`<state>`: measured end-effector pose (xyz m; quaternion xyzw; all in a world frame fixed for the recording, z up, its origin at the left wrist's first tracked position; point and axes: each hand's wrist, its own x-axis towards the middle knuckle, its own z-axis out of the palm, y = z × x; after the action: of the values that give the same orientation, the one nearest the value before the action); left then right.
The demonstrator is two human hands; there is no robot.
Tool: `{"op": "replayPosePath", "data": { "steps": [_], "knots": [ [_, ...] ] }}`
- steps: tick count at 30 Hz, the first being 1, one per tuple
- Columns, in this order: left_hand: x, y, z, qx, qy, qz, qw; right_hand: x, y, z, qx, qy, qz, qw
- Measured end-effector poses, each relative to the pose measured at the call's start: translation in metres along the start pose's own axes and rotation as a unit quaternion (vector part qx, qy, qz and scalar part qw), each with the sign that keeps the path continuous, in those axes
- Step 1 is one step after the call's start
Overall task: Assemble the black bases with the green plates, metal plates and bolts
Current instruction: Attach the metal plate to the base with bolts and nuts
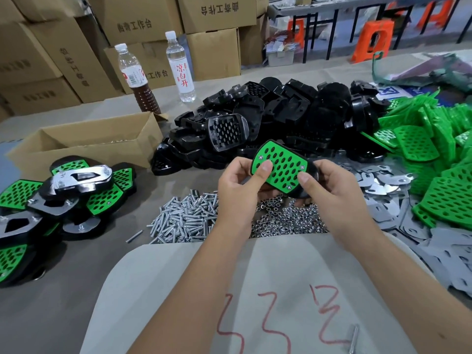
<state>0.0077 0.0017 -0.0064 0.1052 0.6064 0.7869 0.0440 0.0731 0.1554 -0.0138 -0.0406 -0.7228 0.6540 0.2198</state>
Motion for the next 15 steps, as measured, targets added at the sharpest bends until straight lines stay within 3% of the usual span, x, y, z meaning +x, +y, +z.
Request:
{"op": "replayPosePath", "data": {
  "steps": [5,12,15],
  "knots": [
    [-0.001,0.000,-0.001,-0.062,-0.019,-0.001,0.998,-0.003,-0.006,0.002,-0.088,0.057,-0.102,0.989],
    [-0.003,0.001,-0.002,-0.162,-0.066,-0.013,0.985,-0.007,-0.015,0.006,-0.221,0.085,-0.280,0.930],
    [-0.003,0.004,-0.002,-0.182,-0.068,-0.013,0.981,-0.006,-0.015,0.008,-0.218,0.089,-0.296,0.926]
  ]
}}
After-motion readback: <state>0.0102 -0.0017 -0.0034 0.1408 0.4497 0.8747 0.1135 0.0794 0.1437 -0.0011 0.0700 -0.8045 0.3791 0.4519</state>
